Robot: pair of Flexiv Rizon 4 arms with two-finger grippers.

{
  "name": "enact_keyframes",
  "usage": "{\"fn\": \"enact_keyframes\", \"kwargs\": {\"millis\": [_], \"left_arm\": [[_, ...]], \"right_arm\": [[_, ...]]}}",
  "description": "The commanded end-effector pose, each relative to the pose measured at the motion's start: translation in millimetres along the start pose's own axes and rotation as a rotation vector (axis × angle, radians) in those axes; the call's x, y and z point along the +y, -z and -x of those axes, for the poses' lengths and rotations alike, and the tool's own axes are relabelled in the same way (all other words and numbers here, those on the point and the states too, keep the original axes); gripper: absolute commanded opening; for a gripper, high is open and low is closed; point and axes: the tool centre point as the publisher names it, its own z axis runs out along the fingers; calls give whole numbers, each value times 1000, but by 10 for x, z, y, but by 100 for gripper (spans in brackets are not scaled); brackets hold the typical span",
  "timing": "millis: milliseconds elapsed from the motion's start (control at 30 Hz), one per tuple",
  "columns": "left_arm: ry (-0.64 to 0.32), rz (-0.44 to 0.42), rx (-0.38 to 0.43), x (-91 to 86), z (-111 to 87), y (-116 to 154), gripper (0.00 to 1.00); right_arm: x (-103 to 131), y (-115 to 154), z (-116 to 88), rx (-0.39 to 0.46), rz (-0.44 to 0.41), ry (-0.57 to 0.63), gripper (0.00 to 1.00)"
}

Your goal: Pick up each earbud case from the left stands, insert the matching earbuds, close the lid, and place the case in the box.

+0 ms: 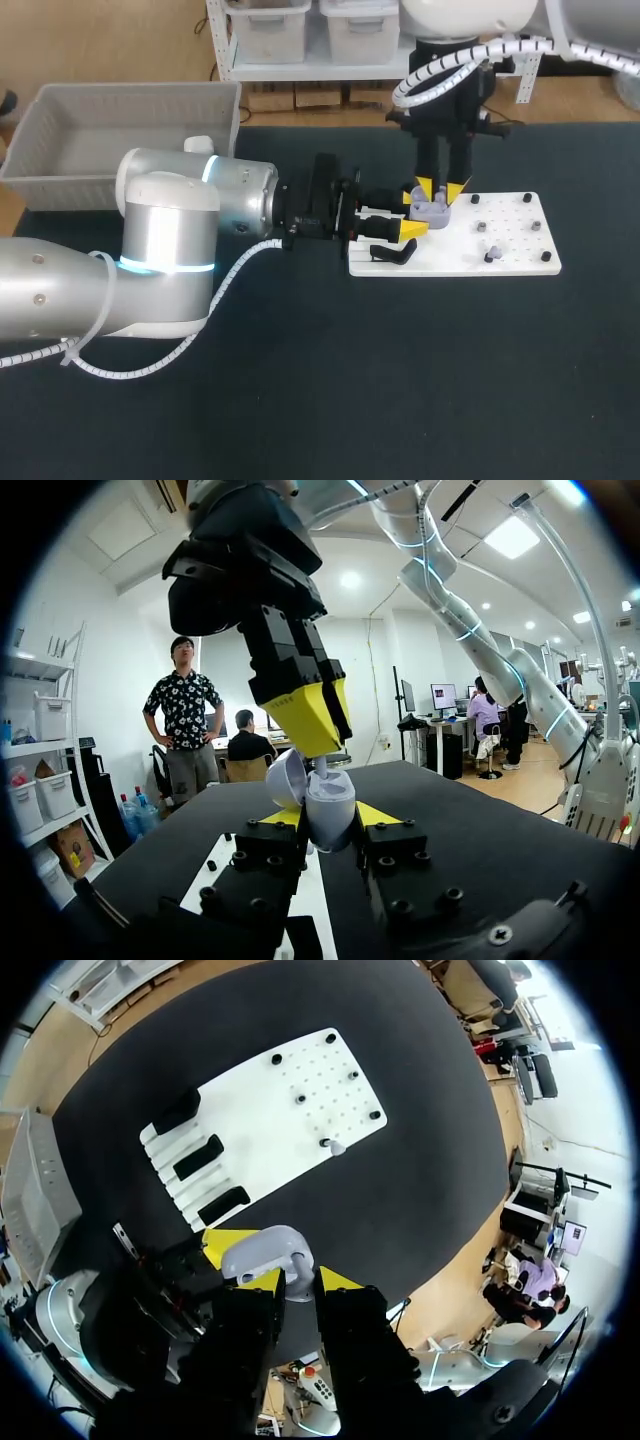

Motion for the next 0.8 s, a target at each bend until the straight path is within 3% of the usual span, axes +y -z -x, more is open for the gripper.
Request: {"fn": "enact_keyframes", "kwargs": {"millis": [33,333,400,433,467,500,667,800], "left_arm": [[-1,0,-1,7,-4,-5,0],[-1,0,-1,7,-4,-5,0],[-1,0,-1,7,-4,-5,0],[-1,0,-1,7,-4,-5,0],[-1,0,-1,7,-4,-5,0],[-1,0,-1,7,-4,-5,0],[-1,0,-1,7,-4,-5,0],[-1,0,-1,7,-4,-5,0]], "right_arm": [[8,-10,26,3,-2,-3,0],[20,-38,50,12,-1,-7,0],[21,-39,50,14,3,-7,33],[21,-40,49,15,7,-7,65],[21,-39,41,13,15,-4,85],[16,-33,31,11,19,-4,98],[-15,1,-42,0,52,17,100],[-76,57,-145,-21,108,50,95]]}}
